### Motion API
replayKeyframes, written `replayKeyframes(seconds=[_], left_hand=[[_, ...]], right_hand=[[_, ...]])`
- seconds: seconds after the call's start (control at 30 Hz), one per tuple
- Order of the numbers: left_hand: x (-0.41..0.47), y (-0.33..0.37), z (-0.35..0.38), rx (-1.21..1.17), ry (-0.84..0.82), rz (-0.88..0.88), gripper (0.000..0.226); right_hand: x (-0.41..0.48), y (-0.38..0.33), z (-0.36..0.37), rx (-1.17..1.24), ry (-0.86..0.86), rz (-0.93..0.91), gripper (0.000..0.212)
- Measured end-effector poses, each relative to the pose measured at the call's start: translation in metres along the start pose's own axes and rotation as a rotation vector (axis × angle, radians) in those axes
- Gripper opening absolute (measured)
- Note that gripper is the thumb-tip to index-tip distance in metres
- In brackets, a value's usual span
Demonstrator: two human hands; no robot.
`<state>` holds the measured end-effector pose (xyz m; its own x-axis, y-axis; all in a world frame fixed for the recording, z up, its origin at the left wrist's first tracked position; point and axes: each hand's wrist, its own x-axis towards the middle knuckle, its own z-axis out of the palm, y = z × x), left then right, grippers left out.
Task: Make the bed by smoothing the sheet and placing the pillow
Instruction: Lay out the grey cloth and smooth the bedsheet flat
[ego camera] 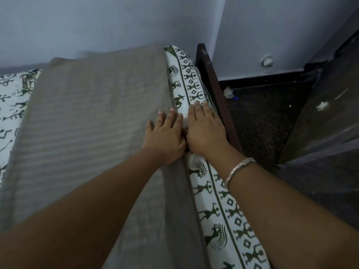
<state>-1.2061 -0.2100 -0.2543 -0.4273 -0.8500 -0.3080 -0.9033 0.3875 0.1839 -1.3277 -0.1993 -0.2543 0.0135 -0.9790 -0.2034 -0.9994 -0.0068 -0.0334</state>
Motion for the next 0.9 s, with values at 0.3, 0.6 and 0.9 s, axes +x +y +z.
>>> replayKeyframes(seconds=[0.3,0.6,0.9], left_hand=[[0.041,-0.011,0.001,0.200,-0.088,0.051,0.070],[0.096,-0.031,-0.038,0.155,0.003,0.034,0.073],[0.118,-0.016,-0.038,-0.010,-0.042,0.114,0.069]], right_hand=[[0.026,0.012,0.026,0.045,-0.108,-0.008,0.072],[0.097,0.013,-0.008,-0.126,-0.064,-0.201,0.075],[0.108,0.006,0.013,-0.068,-0.142,0.015,0.085]])
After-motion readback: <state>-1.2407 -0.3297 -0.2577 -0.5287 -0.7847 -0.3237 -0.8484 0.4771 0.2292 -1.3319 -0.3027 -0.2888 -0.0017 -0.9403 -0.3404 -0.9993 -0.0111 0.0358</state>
